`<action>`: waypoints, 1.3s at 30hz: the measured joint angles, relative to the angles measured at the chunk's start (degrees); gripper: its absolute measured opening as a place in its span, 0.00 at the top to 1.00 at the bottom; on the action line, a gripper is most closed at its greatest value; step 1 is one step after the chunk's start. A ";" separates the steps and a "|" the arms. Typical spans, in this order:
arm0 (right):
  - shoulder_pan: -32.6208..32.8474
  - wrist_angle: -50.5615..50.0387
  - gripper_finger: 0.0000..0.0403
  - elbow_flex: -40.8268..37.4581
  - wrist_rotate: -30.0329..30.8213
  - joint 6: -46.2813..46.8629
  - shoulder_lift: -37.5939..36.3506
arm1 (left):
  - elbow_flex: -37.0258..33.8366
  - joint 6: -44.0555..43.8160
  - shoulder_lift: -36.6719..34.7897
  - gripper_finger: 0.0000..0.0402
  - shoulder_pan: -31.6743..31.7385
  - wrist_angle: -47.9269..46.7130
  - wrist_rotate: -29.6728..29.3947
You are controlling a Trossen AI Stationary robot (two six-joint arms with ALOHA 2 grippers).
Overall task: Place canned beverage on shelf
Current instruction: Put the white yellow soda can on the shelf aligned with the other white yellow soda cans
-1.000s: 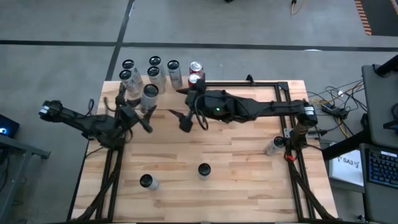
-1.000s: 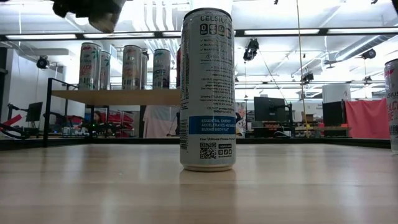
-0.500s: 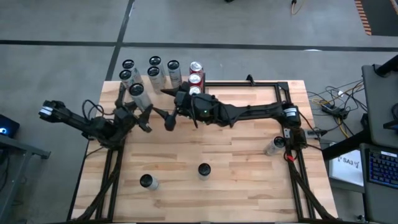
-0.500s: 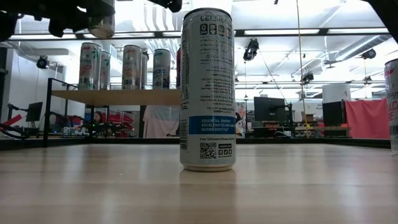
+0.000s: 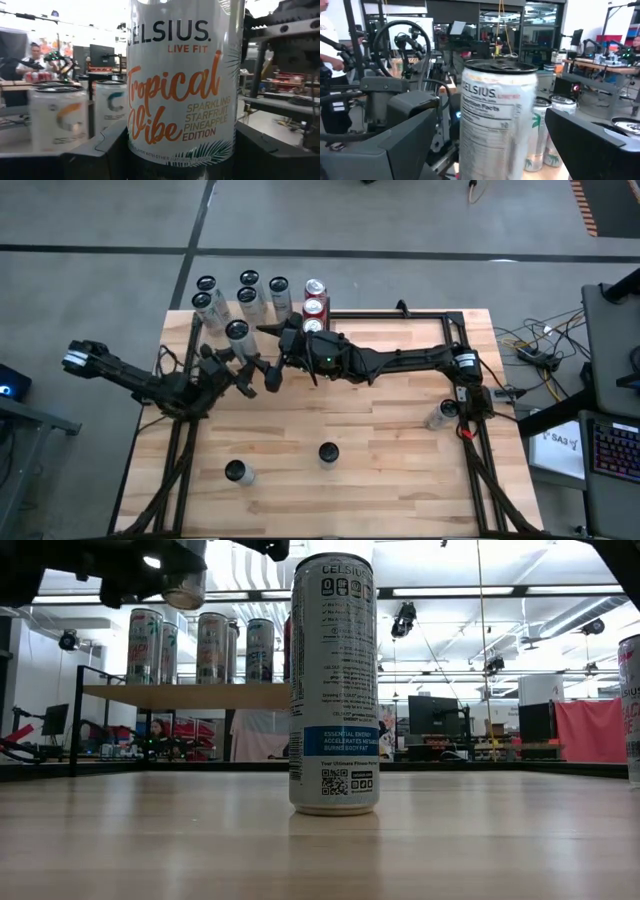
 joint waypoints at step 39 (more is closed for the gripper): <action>0.07 -21.24 0.41 -0.04 1.25 -1.88 -9.37 | 7.37 -0.43 11.19 0.10 -0.19 1.87 1.50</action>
